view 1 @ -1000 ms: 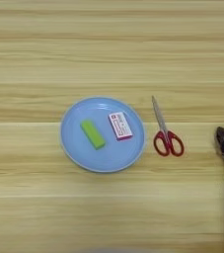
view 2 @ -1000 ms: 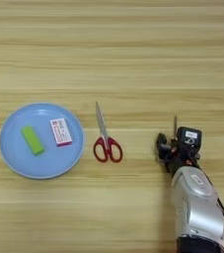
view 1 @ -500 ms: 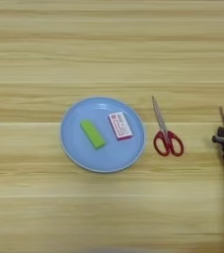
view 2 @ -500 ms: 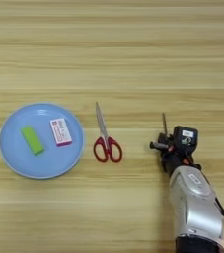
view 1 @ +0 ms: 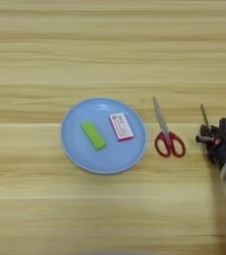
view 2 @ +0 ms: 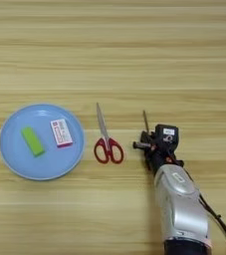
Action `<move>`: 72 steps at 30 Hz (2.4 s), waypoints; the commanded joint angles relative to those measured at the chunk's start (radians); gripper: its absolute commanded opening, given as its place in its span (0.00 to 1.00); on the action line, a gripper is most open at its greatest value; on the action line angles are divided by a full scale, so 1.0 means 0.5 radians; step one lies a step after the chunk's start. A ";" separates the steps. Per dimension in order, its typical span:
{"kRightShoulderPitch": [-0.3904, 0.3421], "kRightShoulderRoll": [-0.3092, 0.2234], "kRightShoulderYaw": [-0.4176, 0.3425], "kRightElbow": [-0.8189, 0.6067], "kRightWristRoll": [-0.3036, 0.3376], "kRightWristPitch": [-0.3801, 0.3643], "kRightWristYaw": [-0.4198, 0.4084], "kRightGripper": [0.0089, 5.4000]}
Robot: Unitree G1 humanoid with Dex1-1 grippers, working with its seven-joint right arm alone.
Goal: Move the objects on the table
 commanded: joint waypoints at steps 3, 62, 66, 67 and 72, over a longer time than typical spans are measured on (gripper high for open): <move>-0.018 0.021 0.080 -0.012 -0.025 0.064 0.004 0.17; 0.006 -0.005 0.102 -0.168 -0.137 -0.107 0.016 1.00; 0.003 0.002 0.099 -0.169 -0.139 -0.116 0.011 1.00; 0.003 0.003 0.099 -0.170 -0.140 -0.118 0.010 1.00; 0.003 0.003 0.094 -0.180 -0.151 -0.135 -0.003 1.00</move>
